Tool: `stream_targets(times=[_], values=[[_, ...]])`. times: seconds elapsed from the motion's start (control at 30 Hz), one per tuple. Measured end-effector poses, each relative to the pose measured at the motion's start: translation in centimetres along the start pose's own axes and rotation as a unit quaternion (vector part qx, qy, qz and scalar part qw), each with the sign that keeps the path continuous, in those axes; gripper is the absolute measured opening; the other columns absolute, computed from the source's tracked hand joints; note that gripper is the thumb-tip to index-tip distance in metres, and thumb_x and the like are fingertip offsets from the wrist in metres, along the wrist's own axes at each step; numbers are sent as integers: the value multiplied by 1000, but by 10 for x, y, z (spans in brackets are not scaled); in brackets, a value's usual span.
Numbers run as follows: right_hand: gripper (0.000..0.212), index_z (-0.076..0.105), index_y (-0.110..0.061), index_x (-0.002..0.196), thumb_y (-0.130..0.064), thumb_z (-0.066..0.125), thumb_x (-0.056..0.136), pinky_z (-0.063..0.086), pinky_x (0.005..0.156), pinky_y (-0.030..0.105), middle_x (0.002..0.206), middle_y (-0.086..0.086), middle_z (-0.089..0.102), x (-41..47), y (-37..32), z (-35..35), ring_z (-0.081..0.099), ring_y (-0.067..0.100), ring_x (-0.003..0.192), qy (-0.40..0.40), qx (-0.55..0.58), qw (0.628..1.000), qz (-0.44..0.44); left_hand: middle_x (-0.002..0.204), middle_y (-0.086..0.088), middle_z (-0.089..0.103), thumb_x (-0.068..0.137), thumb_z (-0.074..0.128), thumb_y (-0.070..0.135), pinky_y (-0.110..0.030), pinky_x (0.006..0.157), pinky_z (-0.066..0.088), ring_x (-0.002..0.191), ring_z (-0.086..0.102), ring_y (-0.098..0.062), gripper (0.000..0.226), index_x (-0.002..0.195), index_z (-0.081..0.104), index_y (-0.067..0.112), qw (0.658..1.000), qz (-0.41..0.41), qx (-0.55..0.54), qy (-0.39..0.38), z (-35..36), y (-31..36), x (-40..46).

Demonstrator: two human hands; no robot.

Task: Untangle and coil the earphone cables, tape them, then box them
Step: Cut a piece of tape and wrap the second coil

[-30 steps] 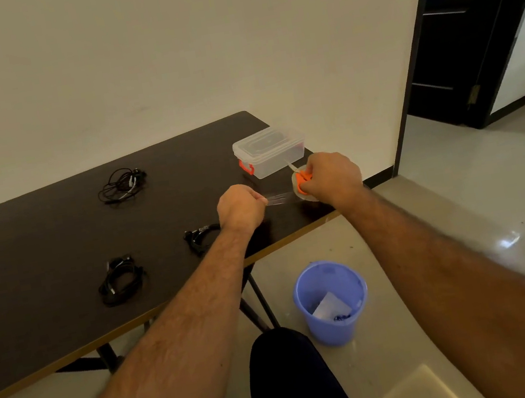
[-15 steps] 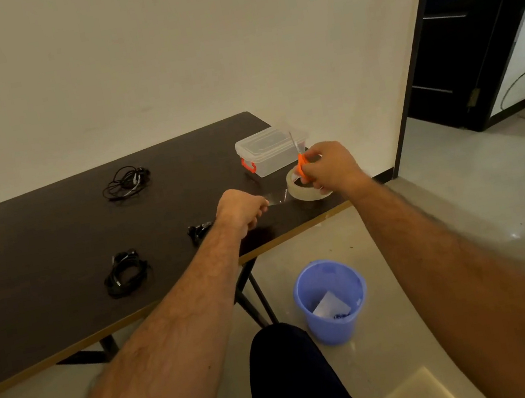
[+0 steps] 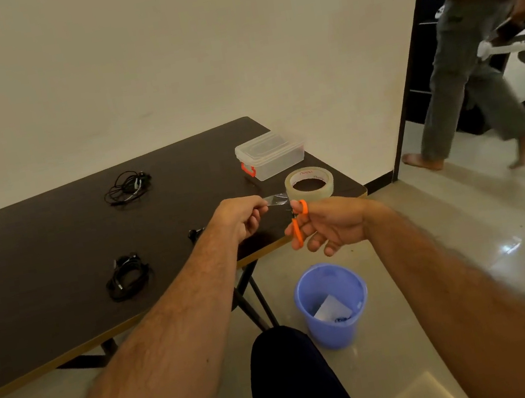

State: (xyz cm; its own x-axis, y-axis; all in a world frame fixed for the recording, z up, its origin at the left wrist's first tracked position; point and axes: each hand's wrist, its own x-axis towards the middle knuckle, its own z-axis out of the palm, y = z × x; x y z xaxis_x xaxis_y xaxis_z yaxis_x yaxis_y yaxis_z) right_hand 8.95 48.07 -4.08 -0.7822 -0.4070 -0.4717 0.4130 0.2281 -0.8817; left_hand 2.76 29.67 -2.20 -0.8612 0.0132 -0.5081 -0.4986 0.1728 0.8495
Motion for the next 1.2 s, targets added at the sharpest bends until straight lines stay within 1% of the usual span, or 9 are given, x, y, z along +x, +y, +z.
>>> stream_targets(times=[0.2, 0.33, 0.47, 0.67, 0.87, 0.97, 1.07, 1.13, 1.2], values=[[68, 57, -4, 126, -61, 32, 98, 46, 55, 22, 96, 8, 67, 10, -6, 5, 55, 10, 66, 6, 13, 1000, -4, 71, 1, 62, 90, 66, 13, -11, 34, 33, 45, 44, -3, 17, 74, 67, 8, 1000, 6, 1, -7, 0, 3, 2], [67, 58, -2, 126, -59, 34, 99, 44, 52, 20, 92, 7, 68, 12, -9, 3, 53, 9, 64, 28, 15, 999, -9, 71, 1, 63, 91, 66, 14, -11, 36, 35, 47, 46, -3, 13, 80, 69, 8, 1000, 5, 4, -8, 0, 5, 0], [67, 59, -1, 126, -58, 39, 98, 42, 51, 20, 92, 8, 68, 14, -13, 2, 51, 9, 62, 49, 7, 999, -13, 71, 2, 62, 90, 67, 15, -11, 38, 35, 47, 45, -4, 14, 78, 69, 9, 1000, 3, 12, -13, 2, 5, -1], [59, 62, 0, 121, -52, 45, 98, 42, 51, 20, 87, 7, 68, 18, -16, 1, 51, 9, 61, 75, -4, 997, -19, 74, 0, 63, 90, 67, 14, -11, 37, 35, 47, 46, -4, 13, 79, 69, 9, 1000, 10, 18, -2, -2, 6, -1], [44, 66, -1, 110, -41, 53, 98, 46, 55, 22, 83, 7, 68, 18, -18, 6, 53, 9, 60, 126, -31, 991, -28, 77, -1, 62, 90, 67, 13, -12, 42, 37, 53, 47, -5, 8, 87, 71, 8, 995, 57, 73, 42, -1, 3, 0], [36, 68, -2, 104, -36, 58, 97, 48, 58, 23, 80, 7, 70, 16, -22, 10, 52, 10, 59, 162, -82, 983, -24, 74, -4, 60, 89, 67, 14, -19, 51, 46, 56, 48, -9, 10, 88, 72, 5, 983, 102, 131, 71, 0, 1, 5], [30, 70, -4, 98, -33, 63, 94, 50, 58, 24, 81, 7, 72, 15, -28, 14, 53, 8, 57, 200, -153, 968, -22, 84, -6, 68, 89, 68, 21, -34, 77, 57, 70, 59, -17, 14, 89, 73, 8, 952, 157, 230, 123, 1, -1, 11], [28, 70, -6, 101, -31, 64, 94, 52, 59, 24, 88, 8, 72, 17, -33, 14, 58, 10, 63, 227, -223, 948, -10, 89, -6, 70, 89, 67, 25, -33, 75, 57, 79, 65, -19, 14, 92, 73, 12, 928, 179, 287, 156, 0, -1, 11], [30, 70, -6, 105, -33, 64, 94, 56, 70, 26, 95, 8, 72, 20, -39, 15, 63, 15, 76, 241, -282, 928, 19, 89, -5, 70, 90, 67, 26, -28, 65, 52, 82, 66, -18, 15, 95, 73, 14, 914, 189, 317, 170, -1, 0, 10]])
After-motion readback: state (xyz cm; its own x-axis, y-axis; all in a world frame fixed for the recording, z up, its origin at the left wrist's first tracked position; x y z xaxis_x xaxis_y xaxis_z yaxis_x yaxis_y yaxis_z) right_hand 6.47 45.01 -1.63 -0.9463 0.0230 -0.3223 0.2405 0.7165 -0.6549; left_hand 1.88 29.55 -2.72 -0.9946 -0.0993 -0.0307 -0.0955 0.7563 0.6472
